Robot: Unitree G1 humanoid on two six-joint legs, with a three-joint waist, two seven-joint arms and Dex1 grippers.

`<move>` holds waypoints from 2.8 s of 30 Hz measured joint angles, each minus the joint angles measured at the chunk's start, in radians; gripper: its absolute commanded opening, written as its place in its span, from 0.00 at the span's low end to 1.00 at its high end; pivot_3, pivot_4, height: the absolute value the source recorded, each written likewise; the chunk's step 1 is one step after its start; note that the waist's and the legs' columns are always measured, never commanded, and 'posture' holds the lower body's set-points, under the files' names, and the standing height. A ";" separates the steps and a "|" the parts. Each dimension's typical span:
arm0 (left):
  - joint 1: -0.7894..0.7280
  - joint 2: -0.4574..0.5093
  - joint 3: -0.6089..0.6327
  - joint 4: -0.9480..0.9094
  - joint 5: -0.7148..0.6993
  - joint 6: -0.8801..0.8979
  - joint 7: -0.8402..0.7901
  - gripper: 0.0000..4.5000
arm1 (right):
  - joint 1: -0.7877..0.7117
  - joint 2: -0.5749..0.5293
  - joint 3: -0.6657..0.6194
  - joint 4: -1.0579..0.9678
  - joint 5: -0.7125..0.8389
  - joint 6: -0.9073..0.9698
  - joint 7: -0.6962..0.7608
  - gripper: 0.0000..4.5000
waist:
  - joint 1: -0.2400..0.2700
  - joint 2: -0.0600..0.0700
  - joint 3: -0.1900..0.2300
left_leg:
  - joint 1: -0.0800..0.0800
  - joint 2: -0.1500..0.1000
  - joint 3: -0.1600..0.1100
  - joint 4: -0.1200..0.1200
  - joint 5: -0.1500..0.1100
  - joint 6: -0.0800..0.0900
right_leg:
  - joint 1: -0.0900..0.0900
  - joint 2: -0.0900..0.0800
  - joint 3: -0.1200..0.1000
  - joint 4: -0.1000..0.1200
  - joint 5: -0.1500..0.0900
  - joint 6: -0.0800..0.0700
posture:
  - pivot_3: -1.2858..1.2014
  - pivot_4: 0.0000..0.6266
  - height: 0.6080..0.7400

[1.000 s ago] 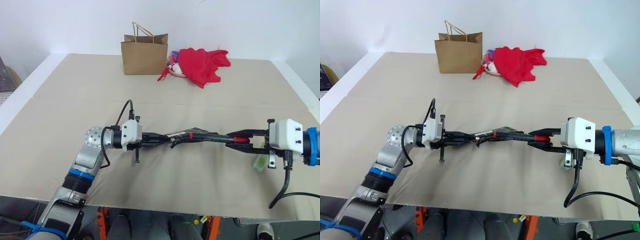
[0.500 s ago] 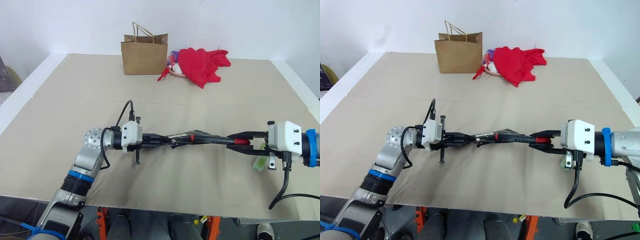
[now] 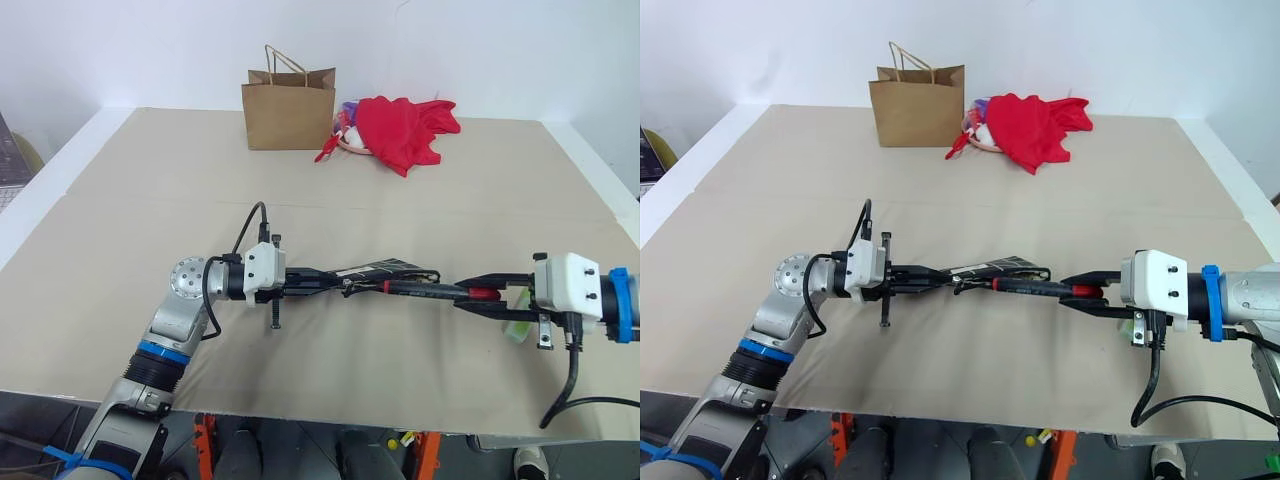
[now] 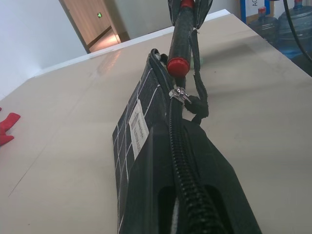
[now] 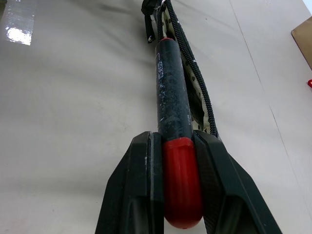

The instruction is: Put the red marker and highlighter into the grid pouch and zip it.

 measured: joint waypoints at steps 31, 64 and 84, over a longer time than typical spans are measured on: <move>-0.001 -0.035 -0.020 -0.023 0.006 -0.011 0.029 0.00 | -0.300 0.086 0.325 -0.022 -0.052 0.238 -0.104 0.14 | -0.001 0.000 0.000 | 0.000 0.000 0.000 0.001 0.000 0.000 | 0.000 0.000 0.000 0.000 0.001 -0.001 | 0.52 0.24 1.00; 0.009 0.008 -0.019 -0.036 -0.004 0.046 0.045 0.00 | 0.196 0.697 -0.204 -0.356 -0.074 0.729 -1.267 0.98 | 0.021 0.000 -0.004 | -0.001 0.000 -0.002 -0.004 0.004 0.004 | -0.003 0.001 -0.002 0.001 0.003 -0.002 | 0.52 0.24 1.00; 0.006 0.006 -0.018 -0.043 -0.003 0.053 0.054 0.00 | 0.216 0.994 -0.140 -0.354 -0.157 0.732 -1.475 0.24 | 0.020 -0.005 -0.007 | 0.000 0.001 -0.002 -0.004 0.004 0.004 | -0.002 0.001 -0.003 0.001 0.003 -0.003 | 0.52 0.24 1.00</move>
